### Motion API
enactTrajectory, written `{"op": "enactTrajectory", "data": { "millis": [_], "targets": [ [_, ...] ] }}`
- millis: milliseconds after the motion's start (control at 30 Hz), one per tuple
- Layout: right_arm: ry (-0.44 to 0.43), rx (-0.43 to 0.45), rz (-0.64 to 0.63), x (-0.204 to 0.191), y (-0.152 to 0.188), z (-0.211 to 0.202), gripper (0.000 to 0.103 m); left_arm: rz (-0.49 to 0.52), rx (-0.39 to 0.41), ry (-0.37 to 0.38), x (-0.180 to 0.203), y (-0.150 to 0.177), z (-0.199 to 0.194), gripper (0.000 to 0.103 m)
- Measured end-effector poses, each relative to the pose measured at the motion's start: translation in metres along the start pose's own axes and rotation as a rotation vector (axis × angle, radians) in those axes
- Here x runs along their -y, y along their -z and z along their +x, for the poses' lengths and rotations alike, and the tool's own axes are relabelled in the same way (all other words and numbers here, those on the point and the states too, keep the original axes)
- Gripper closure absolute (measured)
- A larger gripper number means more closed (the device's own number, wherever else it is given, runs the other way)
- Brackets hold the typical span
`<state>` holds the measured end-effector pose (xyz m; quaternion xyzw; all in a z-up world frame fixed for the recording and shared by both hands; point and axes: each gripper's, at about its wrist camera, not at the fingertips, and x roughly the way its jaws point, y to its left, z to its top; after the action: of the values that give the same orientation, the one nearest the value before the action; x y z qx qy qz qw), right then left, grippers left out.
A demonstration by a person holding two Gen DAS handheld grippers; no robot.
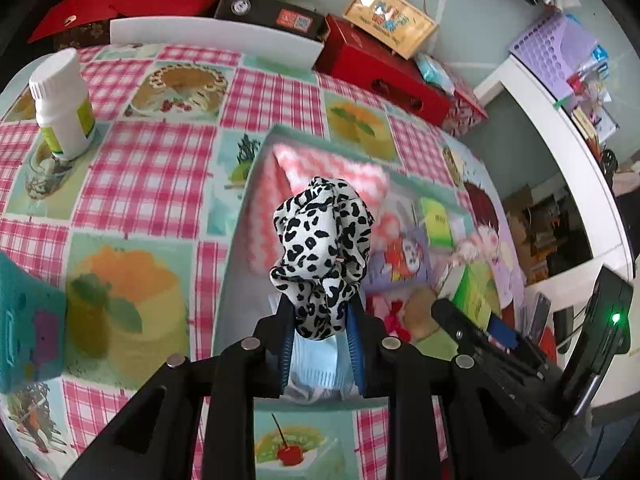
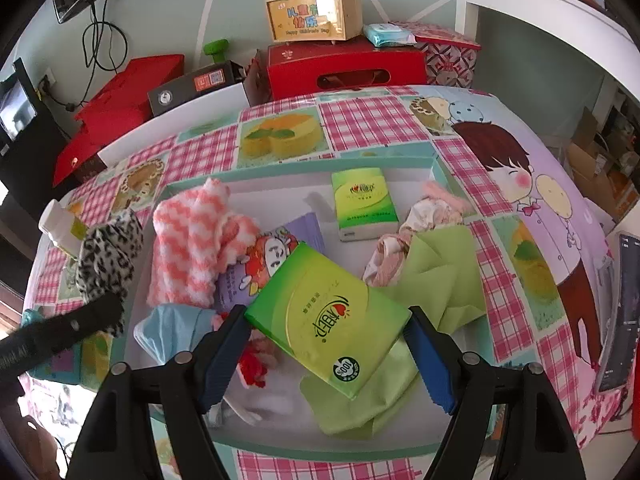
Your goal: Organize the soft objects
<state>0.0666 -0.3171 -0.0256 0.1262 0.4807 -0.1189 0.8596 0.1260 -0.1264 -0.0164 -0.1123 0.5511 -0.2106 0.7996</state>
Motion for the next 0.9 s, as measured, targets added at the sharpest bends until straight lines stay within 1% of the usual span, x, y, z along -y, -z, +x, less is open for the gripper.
{"op": "enactTrajectory", "data": {
  "millis": [100,133,167,233,267,300,333,367,433,500,567,633,767,900],
  "targets": [
    [0.002,-0.009,-0.011,-0.003,0.003,0.001,0.022,0.001,-0.02,0.001,-0.002,0.005,0.005,0.077],
    [0.004,-0.012,-0.015,-0.004,0.003,0.002,0.022,0.0,-0.027,0.007,-0.003,0.008,0.005,0.073],
    [0.005,-0.014,-0.019,-0.005,0.004,0.002,0.022,-0.001,-0.031,0.01,-0.003,0.009,0.006,0.066],
    [0.007,-0.02,-0.027,-0.007,0.006,0.003,0.022,-0.001,-0.034,0.011,-0.004,0.012,0.005,0.059],
    [0.009,-0.021,-0.031,-0.008,0.006,0.003,0.021,0.001,-0.034,0.016,-0.004,0.013,0.004,0.058],
    [0.013,-0.024,-0.035,-0.008,0.007,0.004,0.021,0.003,-0.03,0.019,-0.004,0.015,0.002,0.058],
    [0.017,-0.025,-0.04,-0.01,0.008,0.003,0.02,0.006,-0.024,0.015,-0.004,0.016,0.0,0.054],
    [0.02,-0.023,-0.046,-0.011,0.009,0.002,0.02,0.009,-0.018,0.01,-0.004,0.017,-0.003,0.048],
    [0.022,-0.018,-0.054,-0.012,0.01,0.0,0.018,0.009,0.001,-0.002,-0.005,0.02,-0.008,0.043],
    [0.023,-0.01,-0.059,-0.013,0.012,-0.004,0.014,0.005,0.015,-0.017,-0.008,0.022,-0.013,0.041],
    [0.023,-0.01,-0.058,-0.012,0.015,-0.007,0.013,-0.001,0.026,-0.037,-0.012,0.025,-0.018,0.035],
    [0.022,-0.016,-0.053,-0.01,0.019,-0.01,0.012,-0.007,0.032,-0.058,-0.016,0.028,-0.022,0.033],
    [0.025,-0.02,-0.056,-0.009,0.029,-0.02,0.007,-0.005,0.036,-0.1,-0.021,0.035,-0.029,0.033],
    [0.021,-0.02,-0.059,-0.009,0.039,-0.032,0.007,0.008,0.04,-0.127,-0.024,0.045,-0.035,0.032]
  ]
}}
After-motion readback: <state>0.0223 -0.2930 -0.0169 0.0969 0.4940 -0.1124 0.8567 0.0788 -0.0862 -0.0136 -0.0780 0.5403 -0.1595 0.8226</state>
